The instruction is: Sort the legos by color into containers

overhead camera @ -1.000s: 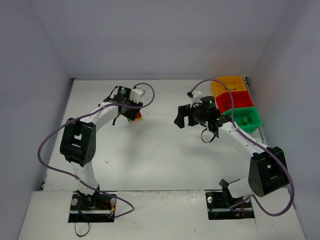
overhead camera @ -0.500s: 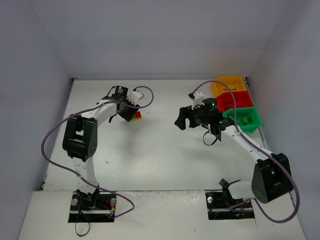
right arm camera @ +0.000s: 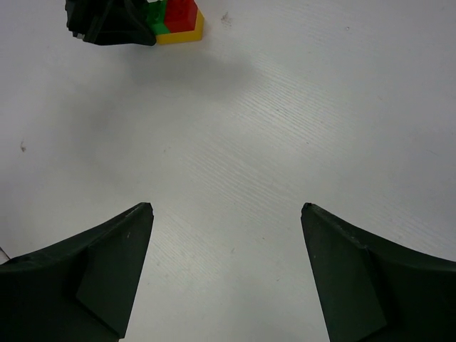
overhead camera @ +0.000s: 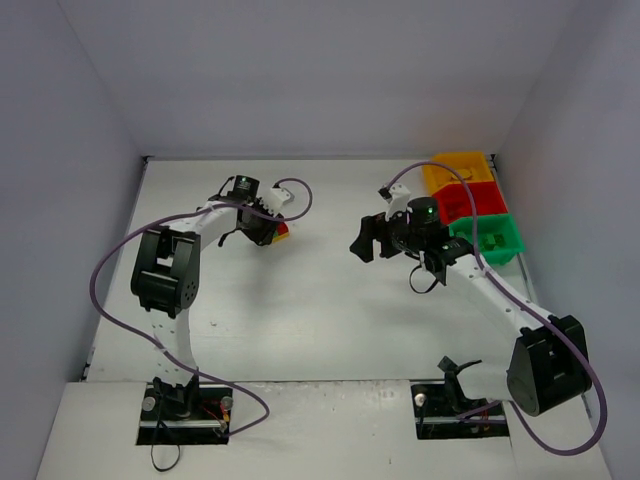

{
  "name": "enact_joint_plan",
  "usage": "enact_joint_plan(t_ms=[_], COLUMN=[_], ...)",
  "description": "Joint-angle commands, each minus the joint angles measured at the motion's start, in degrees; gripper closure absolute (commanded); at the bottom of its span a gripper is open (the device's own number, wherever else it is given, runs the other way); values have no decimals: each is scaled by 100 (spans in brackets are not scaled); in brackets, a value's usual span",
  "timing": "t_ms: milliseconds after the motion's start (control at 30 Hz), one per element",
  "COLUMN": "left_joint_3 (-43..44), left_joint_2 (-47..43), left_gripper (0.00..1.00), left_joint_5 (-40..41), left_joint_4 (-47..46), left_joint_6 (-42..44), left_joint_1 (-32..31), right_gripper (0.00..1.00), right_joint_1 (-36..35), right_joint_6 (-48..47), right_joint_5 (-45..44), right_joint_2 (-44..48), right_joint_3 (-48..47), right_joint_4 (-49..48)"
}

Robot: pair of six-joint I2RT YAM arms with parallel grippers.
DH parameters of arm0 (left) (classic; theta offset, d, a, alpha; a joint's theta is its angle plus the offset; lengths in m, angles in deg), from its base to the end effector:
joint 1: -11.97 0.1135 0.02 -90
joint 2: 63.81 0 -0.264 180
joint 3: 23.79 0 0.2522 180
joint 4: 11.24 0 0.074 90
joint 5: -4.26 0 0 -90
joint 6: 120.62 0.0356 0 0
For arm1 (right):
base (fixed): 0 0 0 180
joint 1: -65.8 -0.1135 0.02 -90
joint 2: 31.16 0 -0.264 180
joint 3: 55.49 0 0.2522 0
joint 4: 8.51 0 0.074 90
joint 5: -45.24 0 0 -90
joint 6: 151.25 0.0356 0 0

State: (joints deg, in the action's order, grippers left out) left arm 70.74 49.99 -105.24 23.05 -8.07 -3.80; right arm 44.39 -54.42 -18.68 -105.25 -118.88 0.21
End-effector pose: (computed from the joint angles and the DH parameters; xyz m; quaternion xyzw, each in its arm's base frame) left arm 0.4091 -0.1279 0.1853 0.3573 0.8669 -0.1424 0.3171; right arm 0.2693 0.1224 0.2853 -0.2302 0.7722 0.3159 0.5009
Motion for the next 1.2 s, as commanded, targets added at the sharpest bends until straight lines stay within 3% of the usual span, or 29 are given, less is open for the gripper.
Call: enact_joint_plan(t_ms=[0,167,200,367,500,667,867,1167], left_joint_3=[44,-184,-280,-536,-677,-264,105,141], left_joint_2=[-217,-411,-481,-989,-1535,-1931,-2309,-2836], left_gripper=[69,83,93,100,100,100,100,100], left_joint_5=[-501,-914,-1019,-1659,-2231,-3023,-3103,-3226], left_joint_4=[-269,-480,-506,-515,-131,1222,2296,2517], left_joint_6=[92,22,-4,-215,-58,487,760,593], left_joint_1=[13,21,13,-5,-14,-119,-487,-761], right_gripper=[19,21,21,22,22,24,28,27], right_joint_1=[31,23,14,14,5,-153,-197,-495], right_joint_6=[47,11,11,3,-243,-674,-1183,-1562], right_joint_5=[186,327,344,598,1108,1495,1979,2576], right_joint_2=[210,175,166,157,122,-44,-299,-791], right_joint_3=[-47,-144,-153,-284,-477,-969,-1628,-2271], right_joint_4=[-164,-155,-147,-120,-50,205,433,803])
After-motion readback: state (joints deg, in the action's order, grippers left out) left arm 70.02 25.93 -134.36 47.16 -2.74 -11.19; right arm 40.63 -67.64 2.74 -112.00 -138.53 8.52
